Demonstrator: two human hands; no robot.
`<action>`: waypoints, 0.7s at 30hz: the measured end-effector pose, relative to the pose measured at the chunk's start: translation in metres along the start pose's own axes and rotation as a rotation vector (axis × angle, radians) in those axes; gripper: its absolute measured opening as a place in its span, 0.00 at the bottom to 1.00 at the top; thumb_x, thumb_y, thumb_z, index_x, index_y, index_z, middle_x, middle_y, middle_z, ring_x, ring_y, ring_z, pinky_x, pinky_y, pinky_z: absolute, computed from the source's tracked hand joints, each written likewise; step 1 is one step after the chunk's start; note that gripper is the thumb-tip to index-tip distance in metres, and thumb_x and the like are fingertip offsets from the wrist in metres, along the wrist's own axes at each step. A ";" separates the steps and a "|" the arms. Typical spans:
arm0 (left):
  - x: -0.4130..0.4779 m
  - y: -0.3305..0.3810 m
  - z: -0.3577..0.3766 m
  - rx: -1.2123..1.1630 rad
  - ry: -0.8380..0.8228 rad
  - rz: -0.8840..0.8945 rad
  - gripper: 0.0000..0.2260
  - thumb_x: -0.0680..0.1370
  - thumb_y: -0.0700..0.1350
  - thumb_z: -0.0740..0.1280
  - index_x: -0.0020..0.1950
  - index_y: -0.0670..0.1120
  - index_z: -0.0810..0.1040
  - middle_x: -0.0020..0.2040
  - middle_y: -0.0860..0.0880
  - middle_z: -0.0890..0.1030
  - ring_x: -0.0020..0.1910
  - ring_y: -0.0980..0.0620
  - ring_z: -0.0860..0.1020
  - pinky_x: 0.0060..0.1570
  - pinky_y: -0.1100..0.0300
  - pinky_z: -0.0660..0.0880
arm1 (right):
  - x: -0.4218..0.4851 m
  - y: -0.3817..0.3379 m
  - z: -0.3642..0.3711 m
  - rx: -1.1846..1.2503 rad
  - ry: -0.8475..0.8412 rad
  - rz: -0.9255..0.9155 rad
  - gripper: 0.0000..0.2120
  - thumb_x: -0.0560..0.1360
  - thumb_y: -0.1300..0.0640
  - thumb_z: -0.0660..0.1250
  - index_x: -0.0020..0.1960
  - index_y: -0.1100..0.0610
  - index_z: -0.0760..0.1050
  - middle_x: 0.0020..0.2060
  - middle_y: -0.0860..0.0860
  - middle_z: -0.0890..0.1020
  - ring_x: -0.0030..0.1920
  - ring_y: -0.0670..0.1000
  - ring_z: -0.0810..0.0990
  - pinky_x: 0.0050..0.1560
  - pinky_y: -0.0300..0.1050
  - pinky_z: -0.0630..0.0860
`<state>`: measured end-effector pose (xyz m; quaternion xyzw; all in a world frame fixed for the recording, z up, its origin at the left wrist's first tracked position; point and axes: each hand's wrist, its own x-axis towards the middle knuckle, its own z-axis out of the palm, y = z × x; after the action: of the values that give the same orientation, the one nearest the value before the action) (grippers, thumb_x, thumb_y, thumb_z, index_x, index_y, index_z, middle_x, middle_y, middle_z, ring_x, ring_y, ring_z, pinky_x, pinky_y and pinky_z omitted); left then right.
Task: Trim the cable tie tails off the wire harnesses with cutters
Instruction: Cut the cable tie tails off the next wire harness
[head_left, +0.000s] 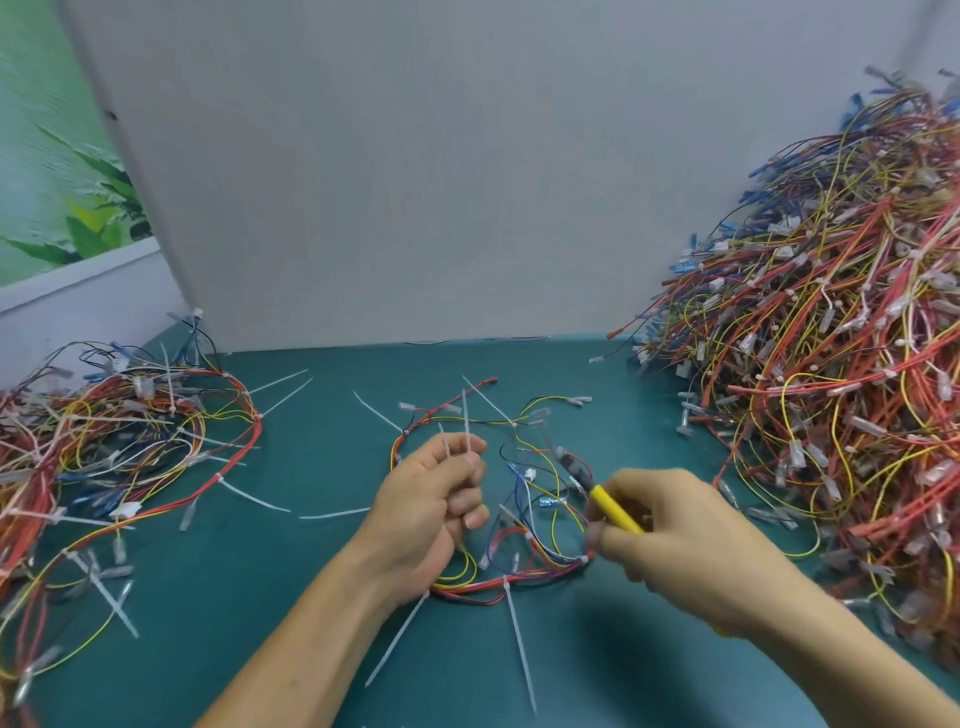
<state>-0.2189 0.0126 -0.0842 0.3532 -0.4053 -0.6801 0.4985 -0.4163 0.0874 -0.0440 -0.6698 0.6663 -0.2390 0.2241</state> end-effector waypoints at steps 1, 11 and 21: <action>-0.001 0.002 -0.001 -0.049 -0.016 -0.045 0.08 0.78 0.34 0.56 0.44 0.43 0.71 0.31 0.49 0.69 0.24 0.55 0.60 0.25 0.63 0.63 | 0.005 -0.004 -0.002 0.079 -0.026 0.002 0.05 0.71 0.51 0.69 0.41 0.53 0.77 0.31 0.52 0.81 0.27 0.45 0.76 0.34 0.45 0.76; -0.007 0.008 -0.009 -0.097 -0.033 -0.228 0.12 0.78 0.44 0.58 0.36 0.44 0.71 0.30 0.48 0.68 0.25 0.52 0.64 0.22 0.61 0.62 | 0.027 -0.004 0.047 -0.197 -0.057 -0.102 0.19 0.67 0.42 0.73 0.42 0.50 0.65 0.38 0.45 0.75 0.42 0.51 0.73 0.35 0.42 0.67; -0.018 0.007 -0.014 1.094 -0.335 0.373 0.08 0.67 0.40 0.66 0.41 0.51 0.81 0.33 0.55 0.73 0.31 0.58 0.70 0.35 0.68 0.67 | 0.037 0.007 0.036 -0.052 -0.065 0.008 0.16 0.66 0.46 0.73 0.39 0.53 0.69 0.33 0.48 0.75 0.35 0.50 0.71 0.34 0.46 0.67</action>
<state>-0.1992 0.0259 -0.0829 0.3695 -0.8246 -0.3201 0.2846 -0.3997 0.0496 -0.0761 -0.6801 0.6675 -0.1988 0.2289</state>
